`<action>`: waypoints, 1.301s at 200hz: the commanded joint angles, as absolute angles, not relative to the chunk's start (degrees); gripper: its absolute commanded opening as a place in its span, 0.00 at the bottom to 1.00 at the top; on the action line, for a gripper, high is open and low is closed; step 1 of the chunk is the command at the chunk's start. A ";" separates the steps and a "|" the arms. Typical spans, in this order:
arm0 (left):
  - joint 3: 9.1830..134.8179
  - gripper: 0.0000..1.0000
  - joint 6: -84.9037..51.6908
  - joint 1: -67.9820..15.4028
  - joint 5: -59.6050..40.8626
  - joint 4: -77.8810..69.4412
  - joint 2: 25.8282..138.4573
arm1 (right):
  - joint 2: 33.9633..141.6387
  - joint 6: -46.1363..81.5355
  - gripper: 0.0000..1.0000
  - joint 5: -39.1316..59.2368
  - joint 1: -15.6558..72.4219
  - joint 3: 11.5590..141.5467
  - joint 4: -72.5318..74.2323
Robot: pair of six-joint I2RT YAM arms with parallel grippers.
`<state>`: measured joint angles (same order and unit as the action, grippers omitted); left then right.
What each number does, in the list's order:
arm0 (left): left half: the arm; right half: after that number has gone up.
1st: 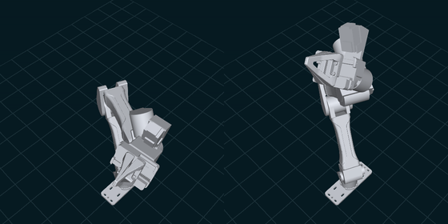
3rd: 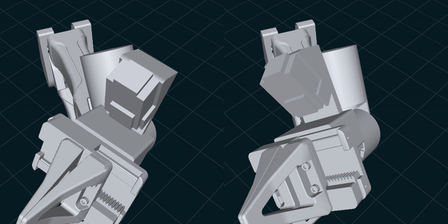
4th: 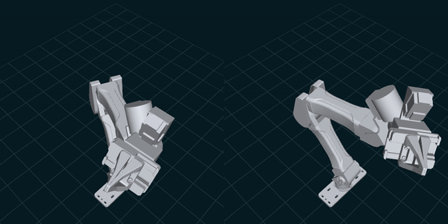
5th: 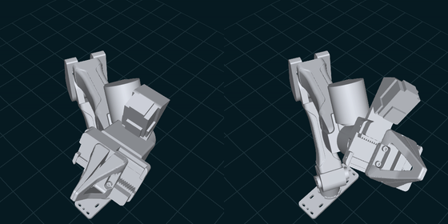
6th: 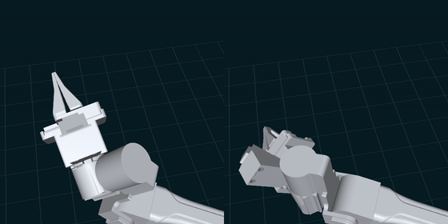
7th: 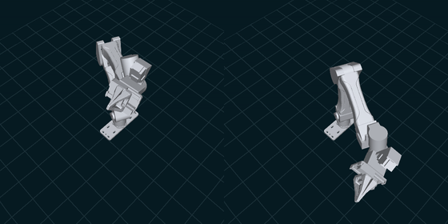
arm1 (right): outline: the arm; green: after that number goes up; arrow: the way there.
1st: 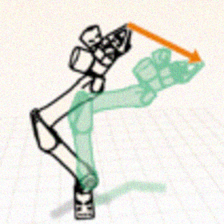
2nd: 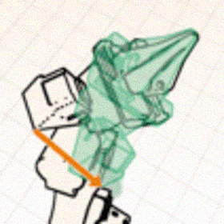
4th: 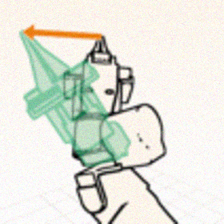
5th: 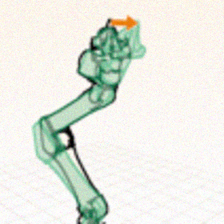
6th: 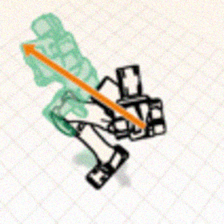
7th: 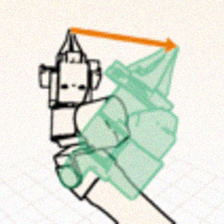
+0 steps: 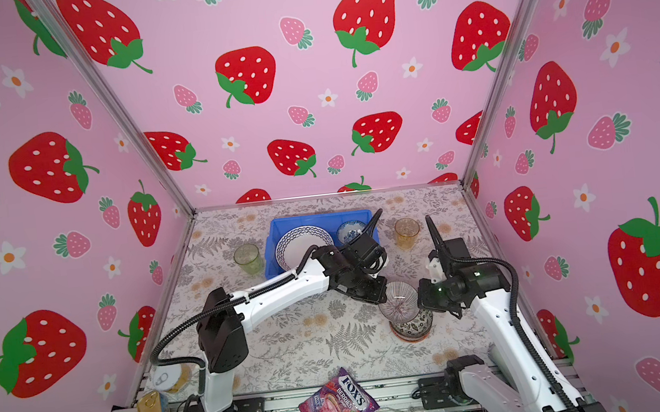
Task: Place the mixed dishes into the plastic bin
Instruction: 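Grasp the rim of the top pink-striped bowl with the left gripper, then lift the pink-striped bowl off the stack with left while right releases and withdraws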
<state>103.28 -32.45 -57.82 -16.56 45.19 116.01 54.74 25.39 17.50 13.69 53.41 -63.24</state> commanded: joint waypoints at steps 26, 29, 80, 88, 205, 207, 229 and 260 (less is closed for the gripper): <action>105.51 0.00 -32.64 -58.23 -17.41 46.12 116.64 | 55.00 24.22 0.00 19.06 14.17 54.74 -61.77; 105.35 0.00 -32.76 -58.23 -17.36 45.94 116.57 | 55.09 24.13 0.00 19.09 14.15 54.83 -61.78; 102.83 0.00 -34.99 -58.25 -16.70 42.57 114.76 | 58.17 22.25 0.00 19.78 14.22 57.42 -61.77; 102.29 0.00 -35.26 -58.27 -16.48 41.95 114.46 | 58.84 21.99 0.00 19.84 14.23 57.85 -61.82; 101.60 0.00 -35.24 -57.95 -16.12 40.67 113.65 | 61.23 21.88 0.00 20.39 14.20 58.21 -60.71; 101.54 0.00 -35.29 -57.86 -16.14 40.64 113.64 | 61.19 21.84 0.00 20.39 14.23 58.15 -60.70; 101.19 0.00 -35.40 -57.75 -16.17 40.43 113.57 | 61.28 21.80 0.00 20.34 14.24 58.08 -60.64; 100.33 0.00 -35.92 -57.64 -16.18 39.59 112.99 | 61.53 21.53 0.00 20.24 14.24 58.28 -60.63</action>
<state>100.71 -35.81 -57.21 -13.63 42.09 116.38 61.14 22.37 18.48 14.09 56.90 -62.85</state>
